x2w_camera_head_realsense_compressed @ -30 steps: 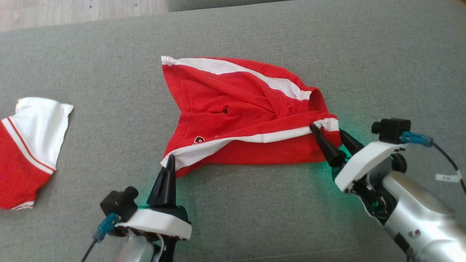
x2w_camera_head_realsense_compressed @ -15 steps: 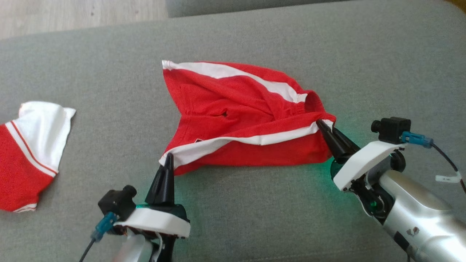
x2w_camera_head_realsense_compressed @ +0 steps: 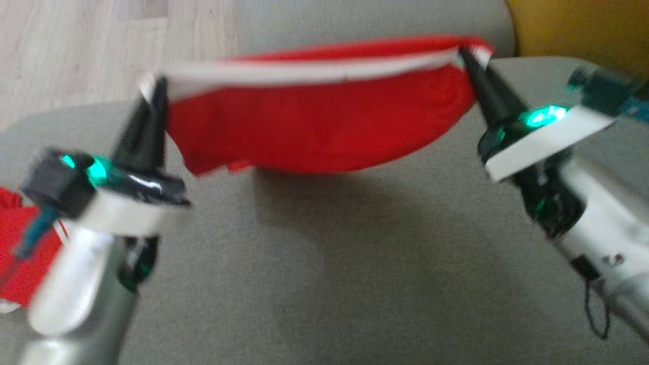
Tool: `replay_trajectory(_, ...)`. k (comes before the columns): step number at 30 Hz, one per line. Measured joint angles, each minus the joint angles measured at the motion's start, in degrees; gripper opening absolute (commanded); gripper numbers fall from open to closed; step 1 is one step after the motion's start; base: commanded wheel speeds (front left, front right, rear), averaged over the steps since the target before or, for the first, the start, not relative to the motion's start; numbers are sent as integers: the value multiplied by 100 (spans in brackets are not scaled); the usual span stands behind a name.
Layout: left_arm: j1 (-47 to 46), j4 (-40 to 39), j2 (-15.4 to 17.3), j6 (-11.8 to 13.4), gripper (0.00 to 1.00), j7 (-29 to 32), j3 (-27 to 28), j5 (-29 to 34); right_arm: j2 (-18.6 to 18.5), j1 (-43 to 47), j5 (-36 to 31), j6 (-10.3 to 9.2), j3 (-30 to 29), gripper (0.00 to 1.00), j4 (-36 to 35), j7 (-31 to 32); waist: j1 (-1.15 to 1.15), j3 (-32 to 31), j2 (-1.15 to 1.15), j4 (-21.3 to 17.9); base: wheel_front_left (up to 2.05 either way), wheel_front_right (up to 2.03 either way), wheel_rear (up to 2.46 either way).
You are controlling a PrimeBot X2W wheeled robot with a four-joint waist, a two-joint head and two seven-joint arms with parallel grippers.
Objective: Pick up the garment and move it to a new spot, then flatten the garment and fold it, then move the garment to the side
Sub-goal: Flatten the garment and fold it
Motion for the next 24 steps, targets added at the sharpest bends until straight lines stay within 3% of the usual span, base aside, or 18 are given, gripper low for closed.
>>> replay_trajectory(7, -999, -168, 600, 0, 0, 91, 22, 133, -264, -641, 86, 0, -338, 0, -615, 519, 0, -116, 0, 52, 0, 0, 0)
replay_trajectory(14, -1666, 276, 565, 57, 0, 513, -51, 190, -174, -1117, -238, 0, -354, 0, -264, 1221, 1, 300, 0, 100, 0, 0, 0)
replay_trajectory(18, -2217, 922, 353, 152, 0, 479, -153, 326, 242, -1596, -730, 0, -354, 0, 334, 1126, 2, 724, 0, 116, 0, 0, 0)
replay_trajectory(24, -3427, 1472, 246, 592, 0, 63, -137, 959, 759, -2824, -1812, 0, -474, 0, 1325, 191, 3, 1356, 0, 133, 0, 0, 0)
